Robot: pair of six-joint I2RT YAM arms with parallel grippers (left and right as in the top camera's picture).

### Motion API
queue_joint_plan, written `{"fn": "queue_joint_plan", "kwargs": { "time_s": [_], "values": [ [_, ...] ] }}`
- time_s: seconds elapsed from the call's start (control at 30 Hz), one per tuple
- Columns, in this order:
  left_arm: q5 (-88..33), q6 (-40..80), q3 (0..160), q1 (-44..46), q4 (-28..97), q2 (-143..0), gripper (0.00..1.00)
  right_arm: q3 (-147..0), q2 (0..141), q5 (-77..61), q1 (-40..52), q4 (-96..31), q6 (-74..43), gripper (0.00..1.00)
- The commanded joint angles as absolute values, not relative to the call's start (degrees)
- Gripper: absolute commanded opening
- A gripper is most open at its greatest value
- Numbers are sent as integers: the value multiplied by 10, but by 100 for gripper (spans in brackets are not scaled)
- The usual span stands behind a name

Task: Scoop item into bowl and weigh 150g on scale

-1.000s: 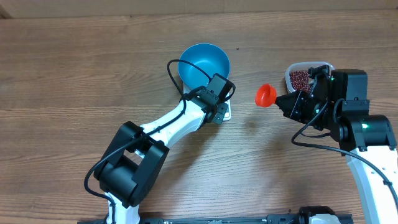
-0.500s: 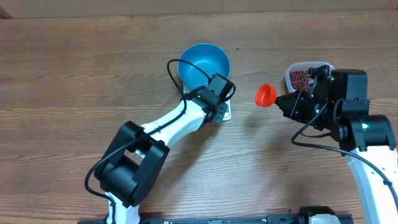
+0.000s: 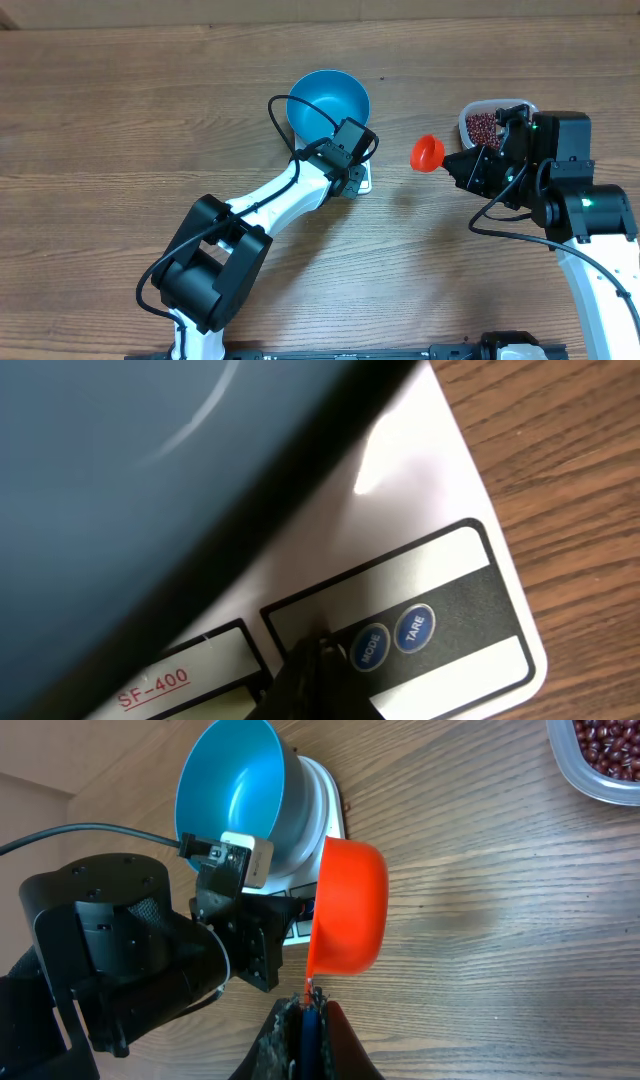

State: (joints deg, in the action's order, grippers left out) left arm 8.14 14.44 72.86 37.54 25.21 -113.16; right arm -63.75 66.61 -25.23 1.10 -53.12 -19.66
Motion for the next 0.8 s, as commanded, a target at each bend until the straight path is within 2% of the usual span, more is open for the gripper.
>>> {"fn": "queue_joint_plan", "kwargs": {
  "time_s": [0.0, 0.77],
  "values": [
    [65, 132, 732, 379, 255, -1150, 5, -644, 666, -251, 9, -528, -194, 4],
    [67, 129, 731, 379, 262, -1164, 4, -644, 666, -251, 9, -529, -194, 4]
  ]
}}
